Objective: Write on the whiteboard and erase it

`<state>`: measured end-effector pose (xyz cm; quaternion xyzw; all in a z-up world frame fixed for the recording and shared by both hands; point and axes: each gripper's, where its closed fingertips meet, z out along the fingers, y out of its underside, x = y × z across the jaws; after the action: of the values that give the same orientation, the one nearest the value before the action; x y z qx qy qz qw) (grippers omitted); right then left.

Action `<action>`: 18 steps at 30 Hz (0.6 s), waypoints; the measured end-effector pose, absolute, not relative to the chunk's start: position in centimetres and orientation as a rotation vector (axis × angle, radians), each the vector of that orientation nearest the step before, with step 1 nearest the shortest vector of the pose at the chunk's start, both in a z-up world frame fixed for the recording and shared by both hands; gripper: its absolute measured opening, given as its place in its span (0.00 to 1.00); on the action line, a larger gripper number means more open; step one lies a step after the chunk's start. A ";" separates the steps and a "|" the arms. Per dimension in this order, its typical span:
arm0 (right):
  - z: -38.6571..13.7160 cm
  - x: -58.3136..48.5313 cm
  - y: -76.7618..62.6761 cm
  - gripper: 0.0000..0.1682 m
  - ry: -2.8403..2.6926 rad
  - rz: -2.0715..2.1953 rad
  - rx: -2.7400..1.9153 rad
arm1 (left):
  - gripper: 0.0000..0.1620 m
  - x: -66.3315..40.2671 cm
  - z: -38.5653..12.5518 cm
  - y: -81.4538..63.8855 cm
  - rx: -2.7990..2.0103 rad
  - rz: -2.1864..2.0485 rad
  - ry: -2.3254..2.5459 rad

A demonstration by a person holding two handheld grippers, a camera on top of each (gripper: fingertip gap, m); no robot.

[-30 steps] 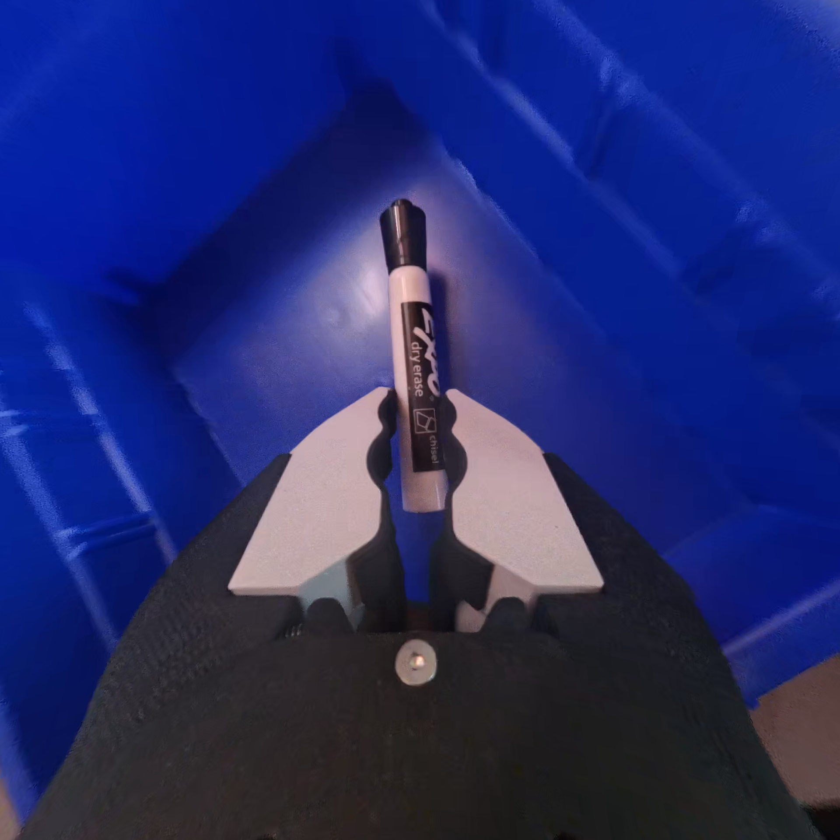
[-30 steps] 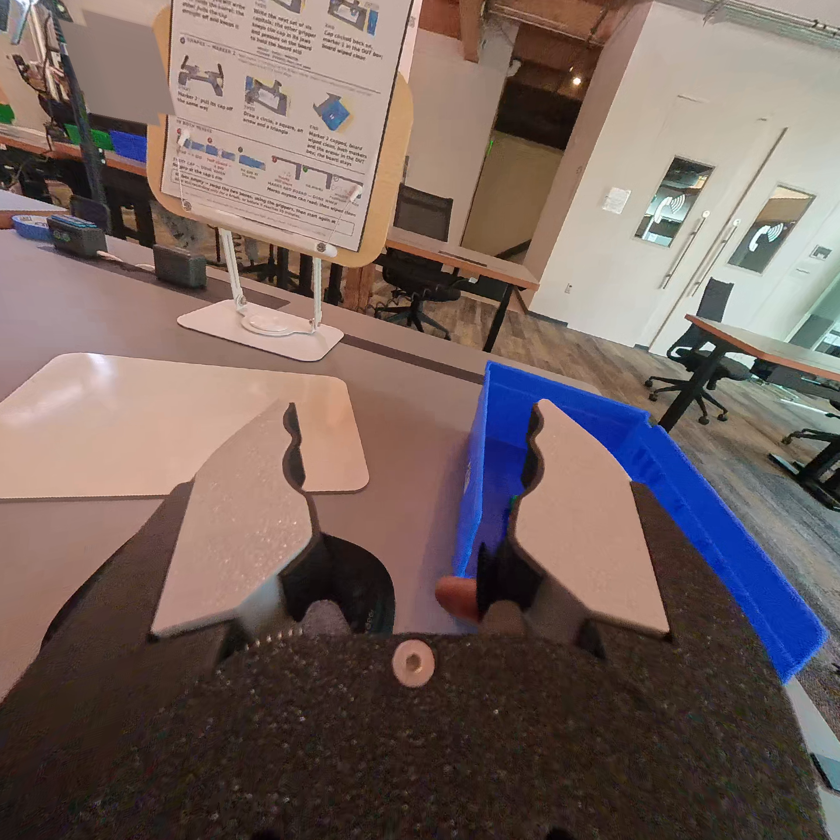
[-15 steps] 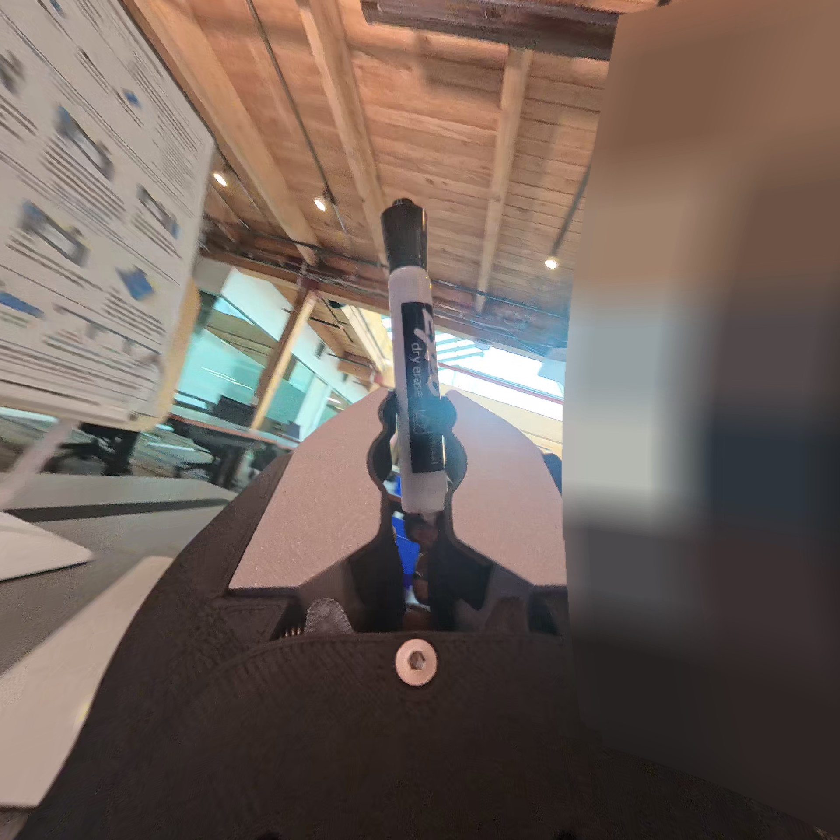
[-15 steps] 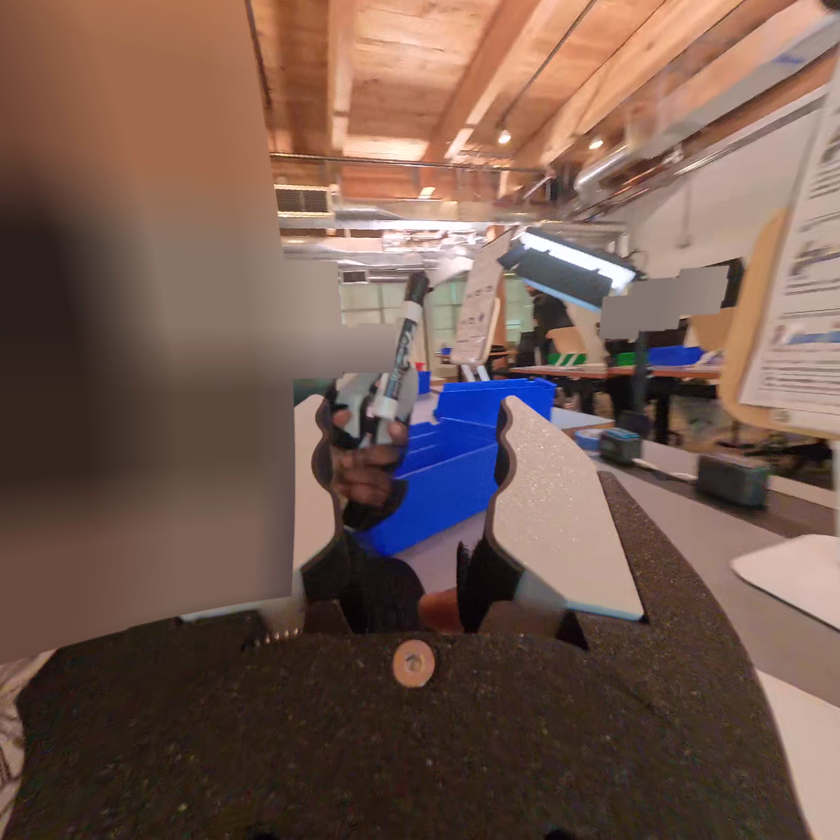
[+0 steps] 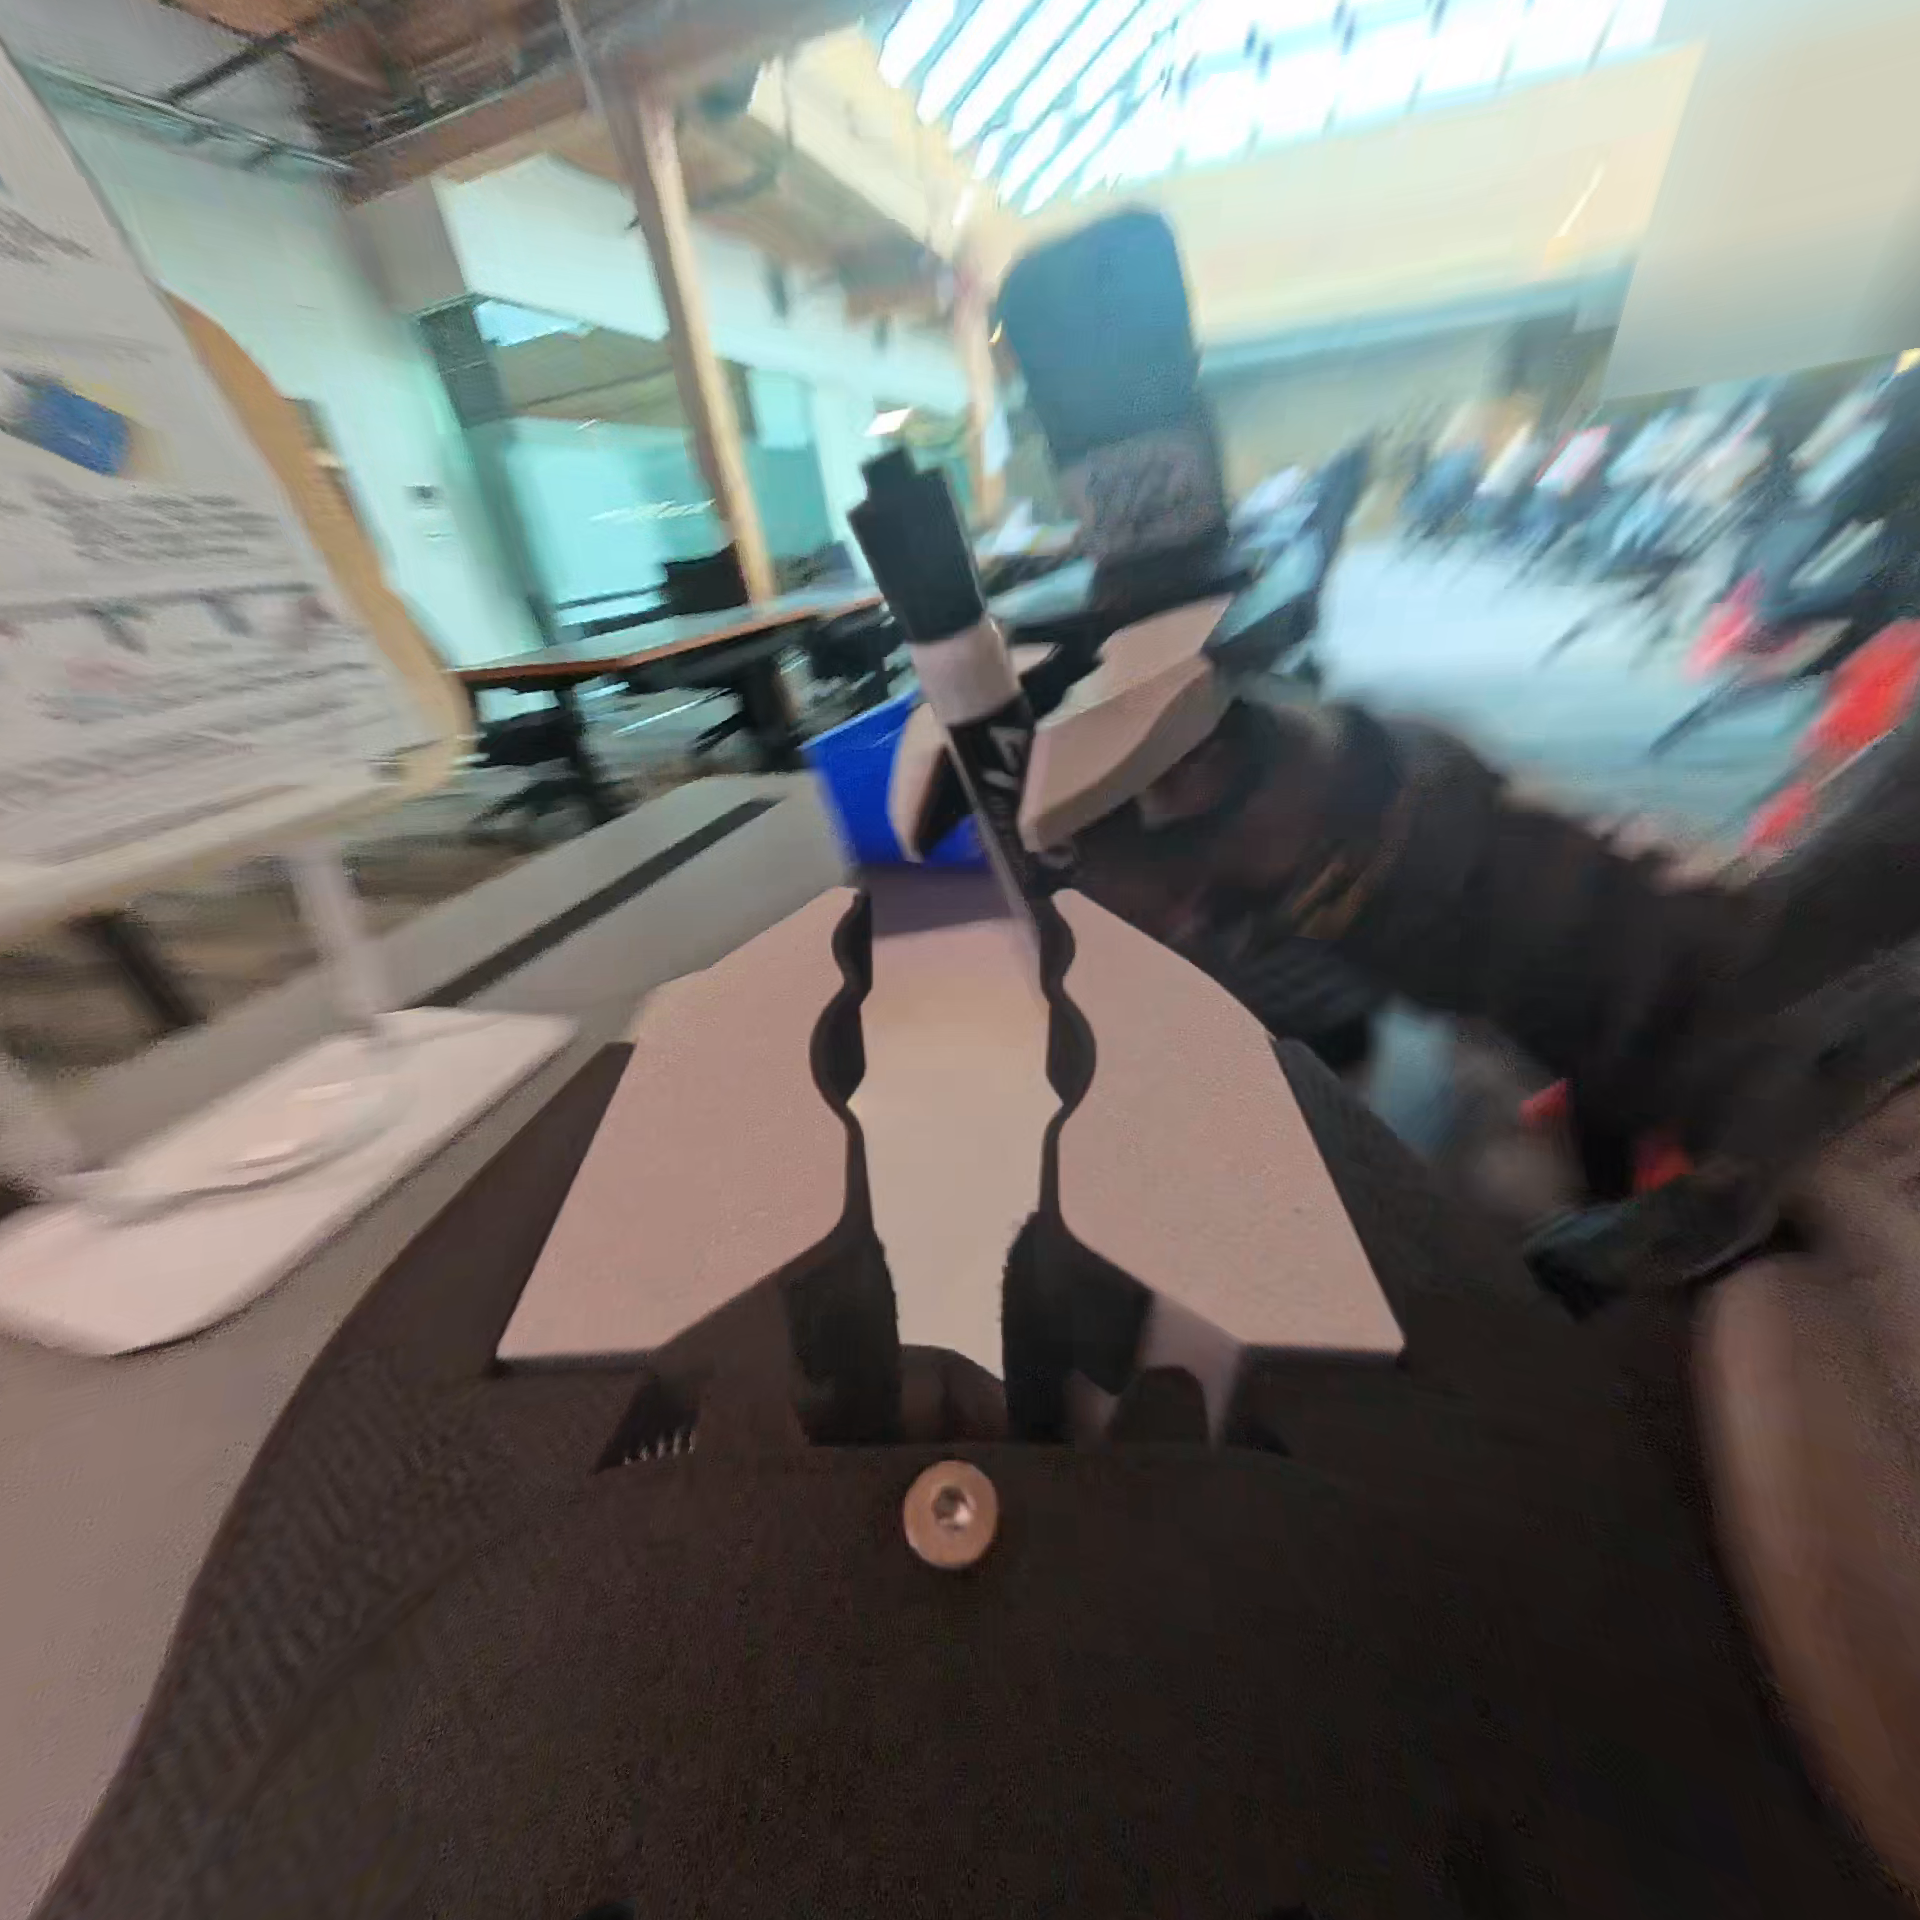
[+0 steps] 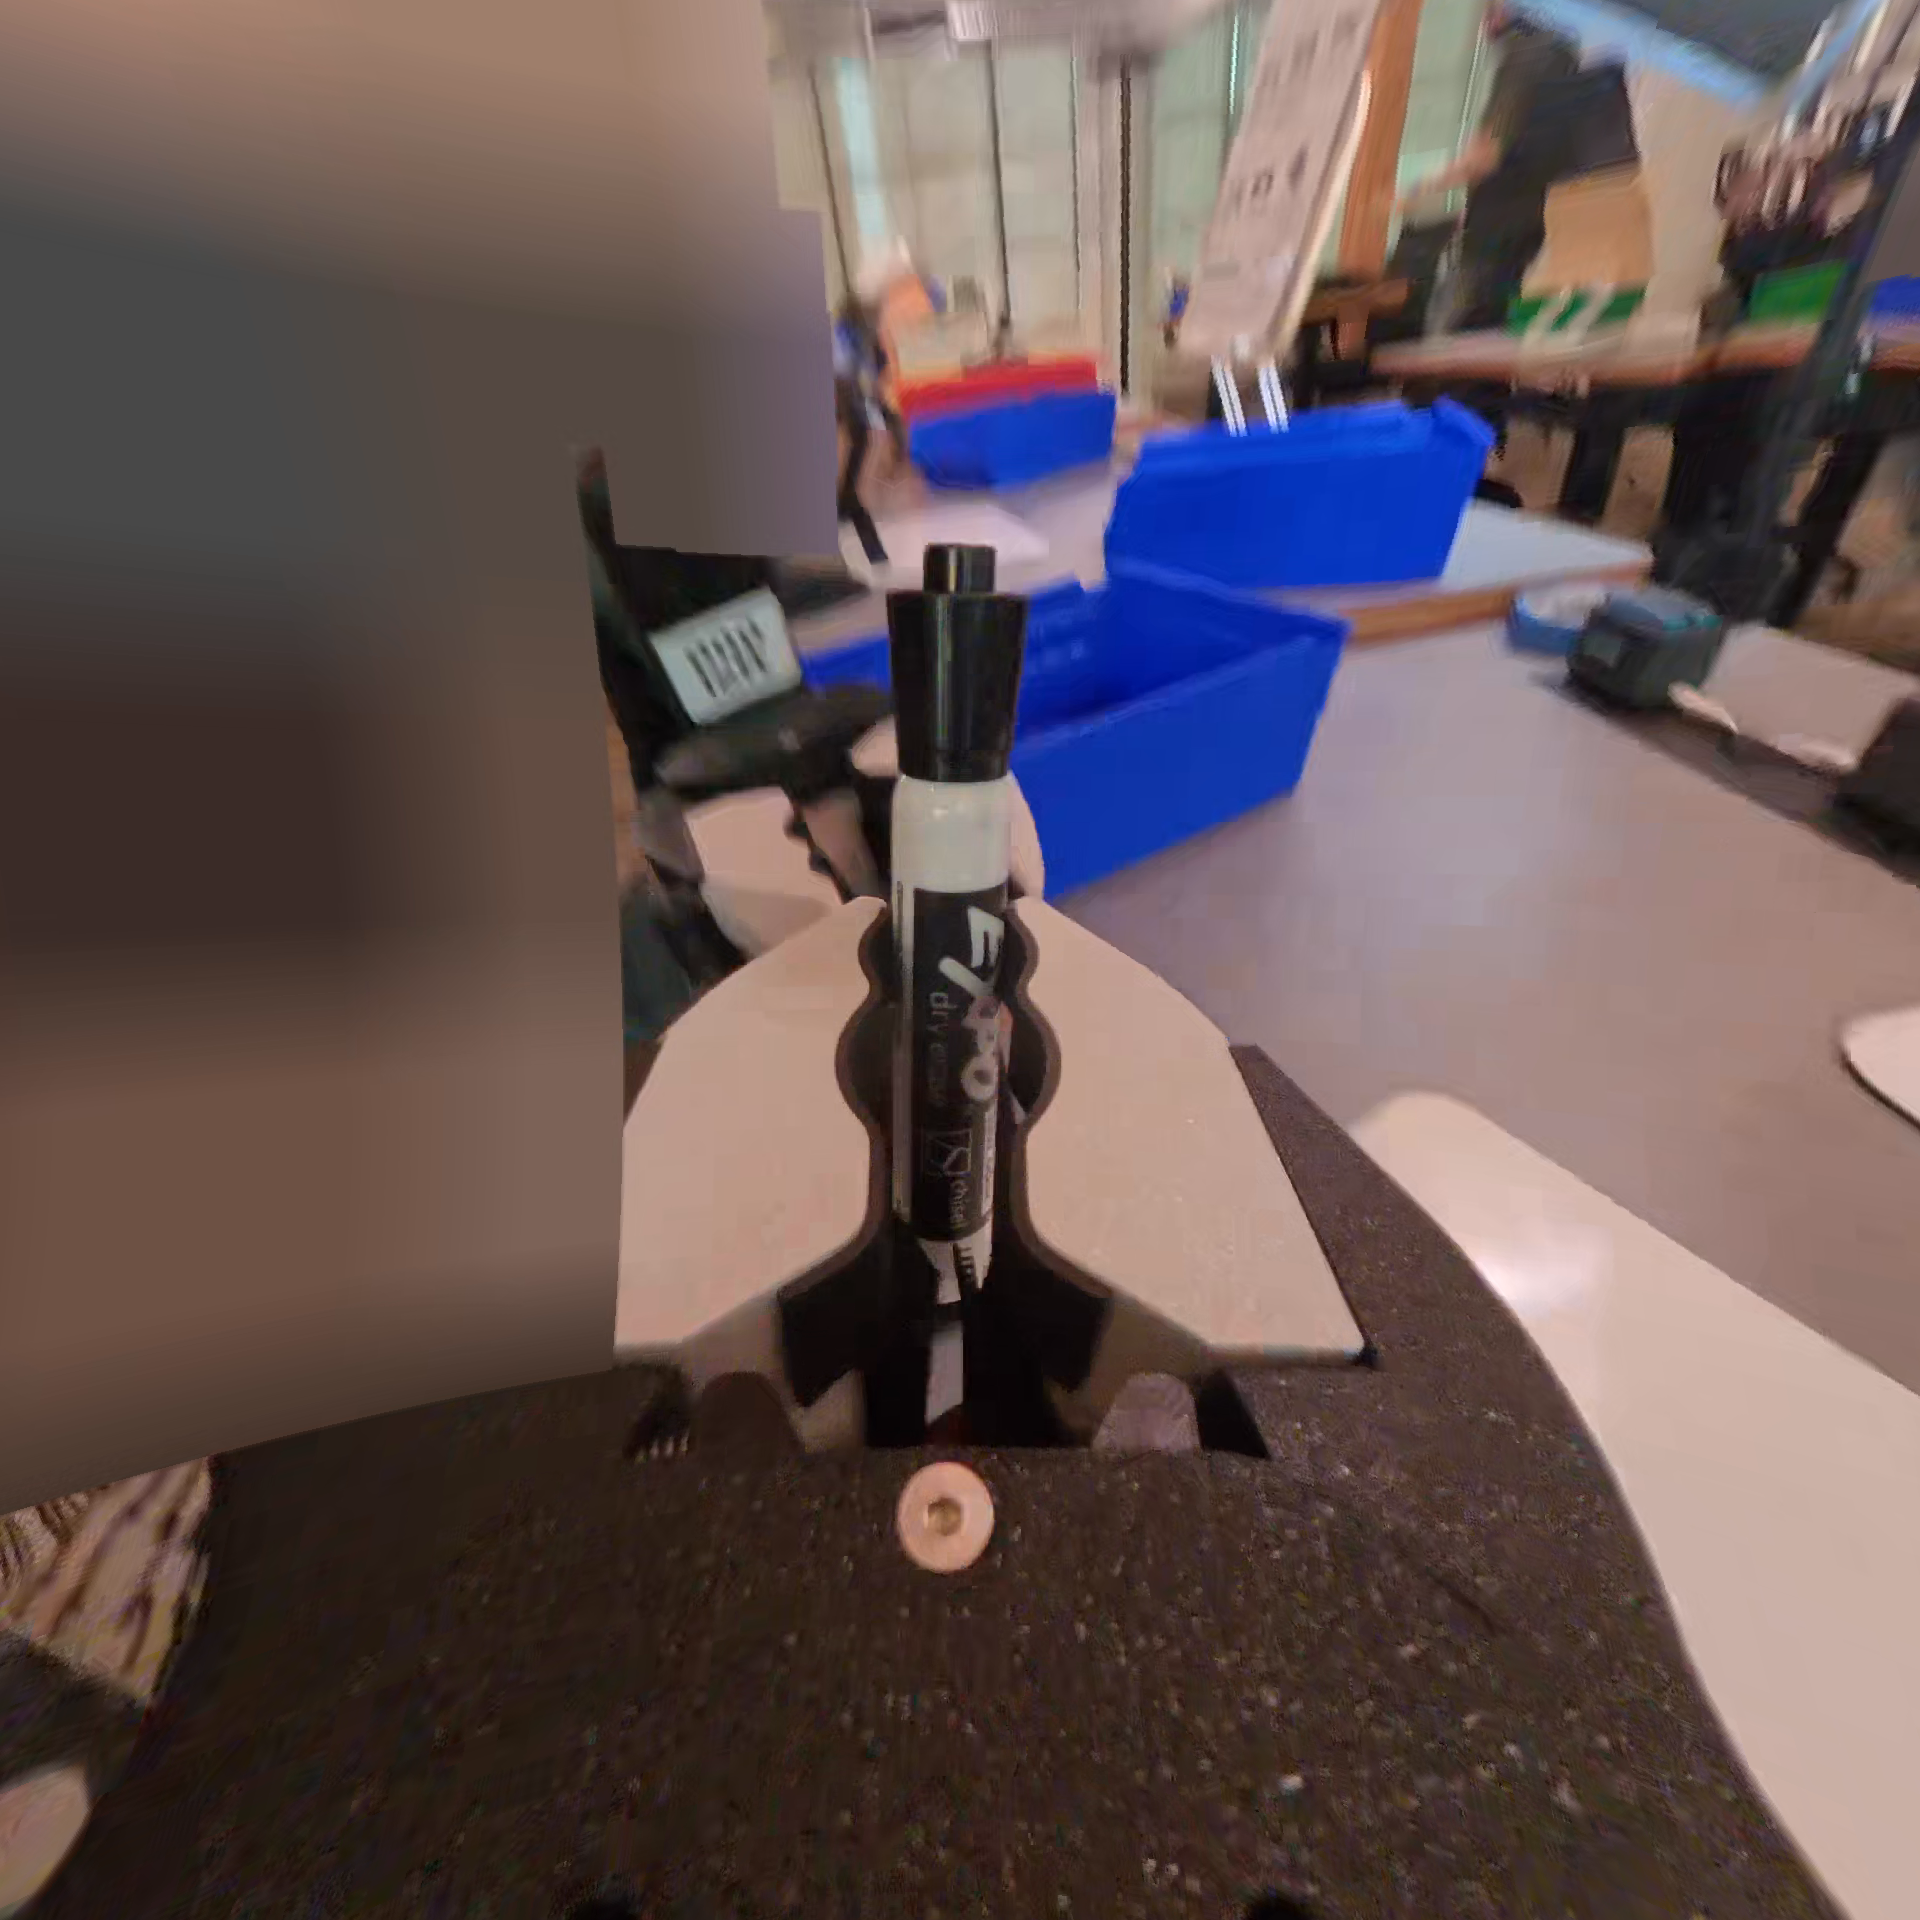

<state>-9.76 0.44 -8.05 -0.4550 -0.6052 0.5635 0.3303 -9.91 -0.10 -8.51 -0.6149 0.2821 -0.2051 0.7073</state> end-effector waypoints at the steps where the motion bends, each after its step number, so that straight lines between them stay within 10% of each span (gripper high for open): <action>1: -10.3 -9.2 1.9 0.11 -1.688 1.290 -1.288 | 0.21 -11.2 -9.3 0.4 -1.405 -0.219 0.700; 13: -18.1 -5.5 4.5 0.11 -2.281 0.631 -1.693 | 0.30 -9.3 -14.3 5.4 -1.100 1.047 1.565; 18: -16.8 -5.8 4.5 0.12 -2.263 0.650 -1.633 | 0.12 -9.2 -14.4 6.1 -1.206 0.955 1.473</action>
<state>-5.83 4.52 -16.83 -0.5646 -0.7822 0.2247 0.1376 -9.18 6.12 -14.36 -0.4954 0.6049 0.3924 0.4845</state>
